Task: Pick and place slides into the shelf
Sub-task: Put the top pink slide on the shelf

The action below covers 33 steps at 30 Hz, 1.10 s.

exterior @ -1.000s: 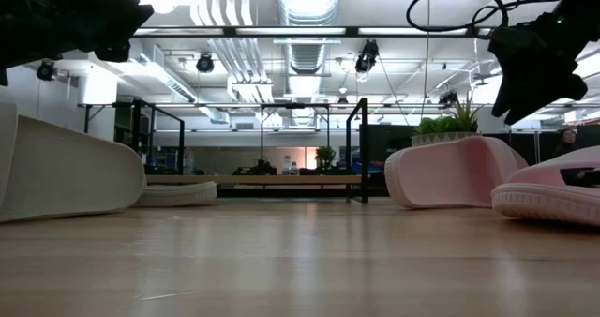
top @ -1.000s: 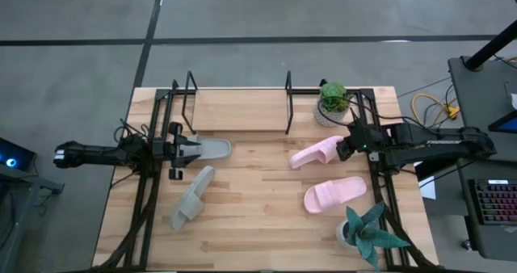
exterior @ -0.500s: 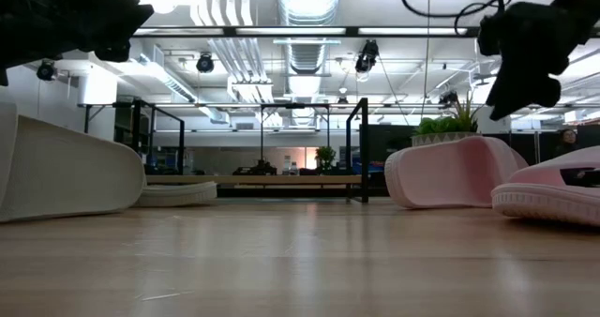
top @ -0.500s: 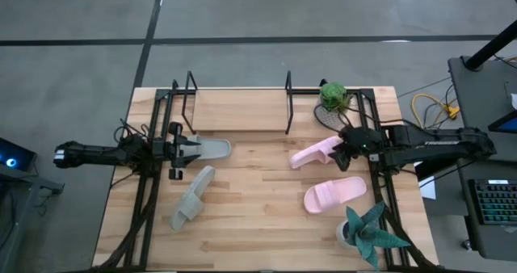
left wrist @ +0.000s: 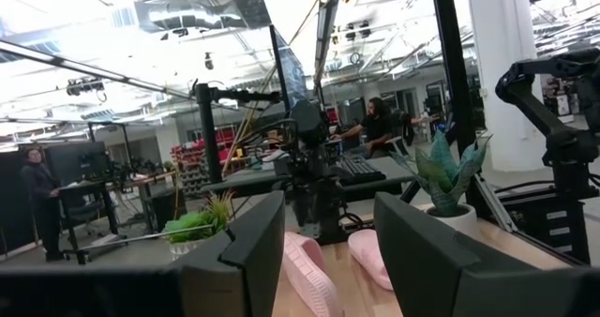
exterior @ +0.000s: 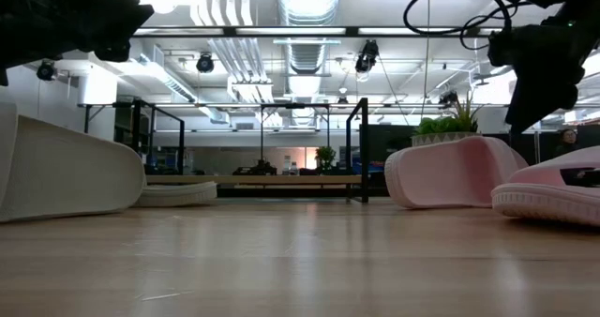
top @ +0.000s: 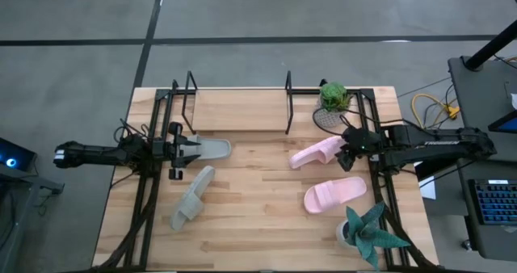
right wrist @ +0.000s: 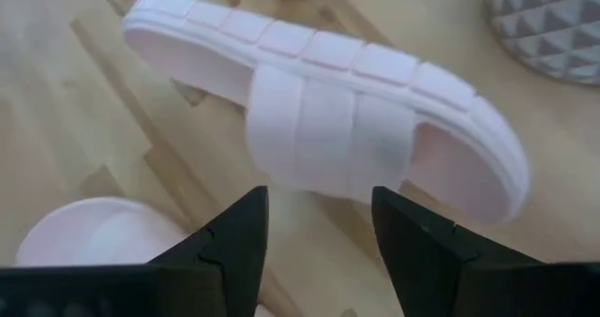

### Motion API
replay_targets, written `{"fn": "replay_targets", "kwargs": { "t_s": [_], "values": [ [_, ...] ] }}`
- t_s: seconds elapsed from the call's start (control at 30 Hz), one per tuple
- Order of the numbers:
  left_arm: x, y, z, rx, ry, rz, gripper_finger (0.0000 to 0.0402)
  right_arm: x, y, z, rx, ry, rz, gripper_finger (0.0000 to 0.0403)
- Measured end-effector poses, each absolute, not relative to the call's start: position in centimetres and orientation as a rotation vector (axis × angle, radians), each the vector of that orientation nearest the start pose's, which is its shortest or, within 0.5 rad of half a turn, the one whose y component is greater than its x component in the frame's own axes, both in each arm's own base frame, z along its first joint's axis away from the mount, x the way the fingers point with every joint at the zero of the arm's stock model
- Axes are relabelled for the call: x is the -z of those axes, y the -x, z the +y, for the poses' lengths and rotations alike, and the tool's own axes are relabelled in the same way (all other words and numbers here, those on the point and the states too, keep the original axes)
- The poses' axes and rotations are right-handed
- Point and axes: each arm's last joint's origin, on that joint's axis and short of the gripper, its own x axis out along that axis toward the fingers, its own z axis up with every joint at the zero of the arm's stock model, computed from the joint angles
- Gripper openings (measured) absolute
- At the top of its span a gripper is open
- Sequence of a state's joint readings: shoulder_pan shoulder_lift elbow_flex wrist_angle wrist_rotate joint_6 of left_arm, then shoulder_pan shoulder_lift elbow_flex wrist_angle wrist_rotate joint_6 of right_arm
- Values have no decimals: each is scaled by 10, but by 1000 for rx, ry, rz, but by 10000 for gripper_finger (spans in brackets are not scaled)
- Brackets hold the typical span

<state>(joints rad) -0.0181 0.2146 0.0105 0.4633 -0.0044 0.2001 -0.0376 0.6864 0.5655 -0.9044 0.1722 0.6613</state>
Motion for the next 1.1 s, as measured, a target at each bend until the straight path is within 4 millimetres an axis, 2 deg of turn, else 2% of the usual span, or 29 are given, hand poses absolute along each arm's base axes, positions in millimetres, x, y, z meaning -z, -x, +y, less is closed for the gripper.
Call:
{"fn": "replay_targets", "kwargs": {
  "t_s": [0.3,0.47,0.87,1.1],
  "values": [
    [-194,-107,-2,-12,-196,-260,151,-215,-120,-11,578,-506,937,280],
    [-194,-108,-2,-12,-196,-260,151,-214,-121,-14,649,-465,928,308],
    [-194,-107,-2,-13,-196,-260,151,-210,-124,-21,720,-559,881,301],
    [-194,-108,-2,-12,-196,-259,151,-204,-128,-22,714,-552,882,299]
  ]
}}
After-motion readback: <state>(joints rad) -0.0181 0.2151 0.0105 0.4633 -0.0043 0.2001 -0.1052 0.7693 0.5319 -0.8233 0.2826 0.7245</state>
